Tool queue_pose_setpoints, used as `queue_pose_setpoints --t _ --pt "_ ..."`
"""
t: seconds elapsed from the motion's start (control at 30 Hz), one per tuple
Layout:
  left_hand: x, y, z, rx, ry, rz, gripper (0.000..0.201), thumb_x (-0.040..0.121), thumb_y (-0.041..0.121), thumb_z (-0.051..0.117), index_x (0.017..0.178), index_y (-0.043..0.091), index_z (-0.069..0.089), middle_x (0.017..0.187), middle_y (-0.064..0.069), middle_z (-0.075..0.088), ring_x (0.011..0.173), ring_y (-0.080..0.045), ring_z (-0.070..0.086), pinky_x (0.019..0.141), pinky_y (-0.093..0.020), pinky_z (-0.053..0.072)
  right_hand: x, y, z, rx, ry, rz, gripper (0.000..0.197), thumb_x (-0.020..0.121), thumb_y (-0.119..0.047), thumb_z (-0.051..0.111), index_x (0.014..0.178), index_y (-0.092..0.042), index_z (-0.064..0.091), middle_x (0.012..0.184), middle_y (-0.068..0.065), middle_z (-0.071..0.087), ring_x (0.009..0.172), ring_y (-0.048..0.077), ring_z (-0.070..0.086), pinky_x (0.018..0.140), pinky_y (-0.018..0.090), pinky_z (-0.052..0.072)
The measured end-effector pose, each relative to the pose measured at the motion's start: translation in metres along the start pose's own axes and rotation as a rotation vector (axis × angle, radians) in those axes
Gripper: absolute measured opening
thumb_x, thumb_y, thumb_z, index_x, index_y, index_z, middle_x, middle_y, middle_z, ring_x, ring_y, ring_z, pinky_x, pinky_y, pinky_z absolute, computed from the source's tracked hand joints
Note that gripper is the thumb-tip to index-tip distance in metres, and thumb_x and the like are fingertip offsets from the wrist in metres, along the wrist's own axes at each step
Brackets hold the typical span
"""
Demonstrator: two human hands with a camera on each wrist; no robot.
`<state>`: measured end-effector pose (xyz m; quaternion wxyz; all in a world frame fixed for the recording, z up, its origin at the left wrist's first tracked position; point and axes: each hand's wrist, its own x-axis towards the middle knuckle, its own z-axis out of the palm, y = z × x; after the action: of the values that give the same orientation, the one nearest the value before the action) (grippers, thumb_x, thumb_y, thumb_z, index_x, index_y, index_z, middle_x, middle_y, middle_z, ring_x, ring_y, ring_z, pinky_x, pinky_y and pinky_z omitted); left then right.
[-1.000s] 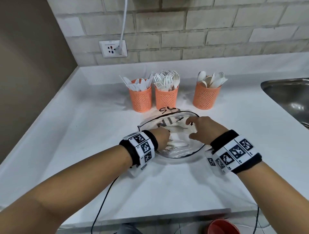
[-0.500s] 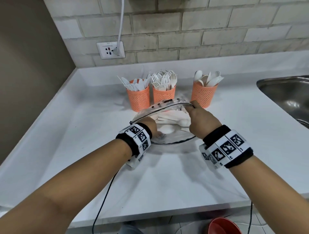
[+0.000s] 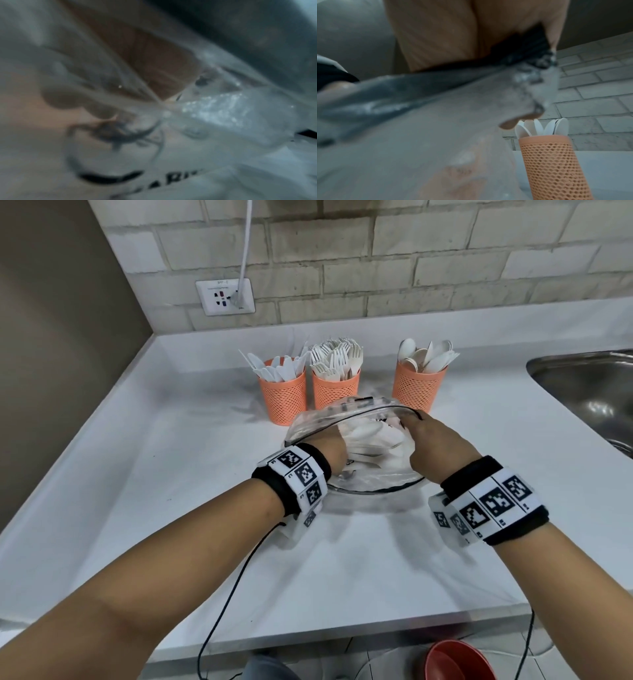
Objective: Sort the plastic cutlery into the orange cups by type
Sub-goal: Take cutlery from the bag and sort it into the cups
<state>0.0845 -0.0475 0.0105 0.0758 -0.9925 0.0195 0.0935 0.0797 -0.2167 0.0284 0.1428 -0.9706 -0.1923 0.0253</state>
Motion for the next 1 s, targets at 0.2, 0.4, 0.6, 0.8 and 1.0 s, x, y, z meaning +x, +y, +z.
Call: queue_pose_setpoints --t 0.2,0.4,0.6,0.8,1.0 --pt "0.030 0.025 0.014 -0.227 -0.076 0.175 0.067 0.084 0.036 0.063 0.140 0.012 0.036 0.144 -0.014 0.034 0.134 -0.031 0.038 0.106 -0.035 0.036 0.000 0.007 -0.001 0.019 -0.034 -0.029 0.079 0.074 0.015 0.042 0.145 -0.017 0.027 0.139 0.009 0.043 0.113 0.032 0.052 0.085 0.034 0.045" --pt "0.042 0.033 0.018 -0.095 -0.066 0.187 0.057 0.092 0.031 0.057 0.141 0.009 0.037 0.144 -0.012 0.038 0.133 -0.028 0.038 0.106 -0.031 0.032 0.002 0.019 -0.002 0.087 -0.052 0.012 0.074 0.073 0.013 0.046 0.141 -0.012 0.034 0.137 0.011 0.045 0.116 0.031 0.050 0.085 0.028 0.040" --pt "0.034 0.035 0.015 -0.125 -0.108 0.137 0.038 0.092 0.019 0.052 0.125 0.001 0.047 0.126 -0.017 0.053 0.114 -0.032 0.054 0.089 -0.033 0.044 0.003 0.021 -0.006 0.067 0.016 0.030 0.065 0.073 0.014 0.046 0.134 -0.008 0.043 0.136 0.009 0.045 0.115 0.031 0.051 0.087 0.032 0.043" --pt "0.018 0.034 0.022 -0.082 -0.181 0.057 0.048 0.090 0.016 0.053 0.131 -0.001 0.036 0.127 -0.014 0.053 0.112 -0.031 0.058 0.089 -0.037 0.047 0.002 0.021 -0.005 0.053 0.036 0.037 0.067 0.074 0.012 0.046 0.137 -0.010 0.039 0.133 0.010 0.044 0.112 0.033 0.052 0.084 0.034 0.044" --pt "0.003 0.031 0.024 -0.099 -0.123 0.026 0.040 0.094 0.011 0.048 0.131 0.001 0.040 0.136 -0.017 0.043 0.114 -0.029 0.051 0.088 -0.033 0.040 0.000 0.022 -0.003 0.048 -0.003 0.032 0.072 0.074 0.012 0.046 0.141 -0.013 0.034 0.135 0.010 0.042 0.112 0.032 0.052 0.087 0.036 0.048"
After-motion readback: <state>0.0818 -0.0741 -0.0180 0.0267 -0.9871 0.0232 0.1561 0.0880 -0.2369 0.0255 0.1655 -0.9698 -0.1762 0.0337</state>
